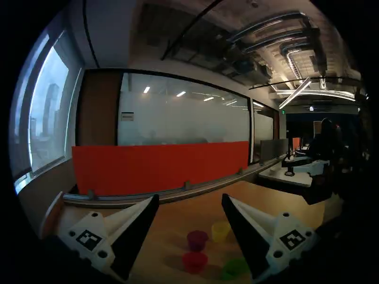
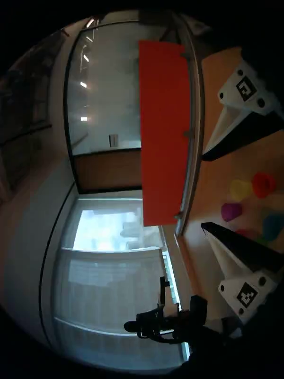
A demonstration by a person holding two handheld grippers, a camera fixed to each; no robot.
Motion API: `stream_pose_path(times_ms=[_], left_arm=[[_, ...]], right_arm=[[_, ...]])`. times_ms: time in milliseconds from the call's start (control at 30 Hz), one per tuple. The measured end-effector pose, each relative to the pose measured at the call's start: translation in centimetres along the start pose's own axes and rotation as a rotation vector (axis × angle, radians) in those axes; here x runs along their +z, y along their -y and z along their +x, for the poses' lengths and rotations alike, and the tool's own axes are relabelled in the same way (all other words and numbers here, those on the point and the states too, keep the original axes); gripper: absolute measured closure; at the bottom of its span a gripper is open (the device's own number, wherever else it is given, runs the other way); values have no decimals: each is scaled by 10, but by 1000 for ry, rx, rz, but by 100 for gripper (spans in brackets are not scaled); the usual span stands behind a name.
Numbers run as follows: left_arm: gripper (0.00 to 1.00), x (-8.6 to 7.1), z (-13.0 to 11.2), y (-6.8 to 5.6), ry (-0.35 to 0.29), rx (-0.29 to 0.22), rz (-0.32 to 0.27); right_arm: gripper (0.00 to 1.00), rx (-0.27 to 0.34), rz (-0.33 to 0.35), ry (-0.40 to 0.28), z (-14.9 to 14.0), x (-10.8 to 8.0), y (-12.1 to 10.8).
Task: Pour water
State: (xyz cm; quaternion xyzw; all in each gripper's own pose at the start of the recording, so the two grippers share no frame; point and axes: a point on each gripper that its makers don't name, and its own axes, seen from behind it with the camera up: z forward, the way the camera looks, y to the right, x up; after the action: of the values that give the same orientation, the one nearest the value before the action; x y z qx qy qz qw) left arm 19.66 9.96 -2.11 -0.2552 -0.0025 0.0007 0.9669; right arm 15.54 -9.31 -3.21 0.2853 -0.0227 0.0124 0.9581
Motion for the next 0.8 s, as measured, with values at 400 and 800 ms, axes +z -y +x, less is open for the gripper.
stream_pose_path(times_ms=[400,800], left_arm=[[2,-1,-4,-24,19,4,-119],[2,-3,-25,-39,95,49,-200]], right_arm=[[0,-20,89,17,3,2,18],[0,-46,130,116,-17,-1,27]])
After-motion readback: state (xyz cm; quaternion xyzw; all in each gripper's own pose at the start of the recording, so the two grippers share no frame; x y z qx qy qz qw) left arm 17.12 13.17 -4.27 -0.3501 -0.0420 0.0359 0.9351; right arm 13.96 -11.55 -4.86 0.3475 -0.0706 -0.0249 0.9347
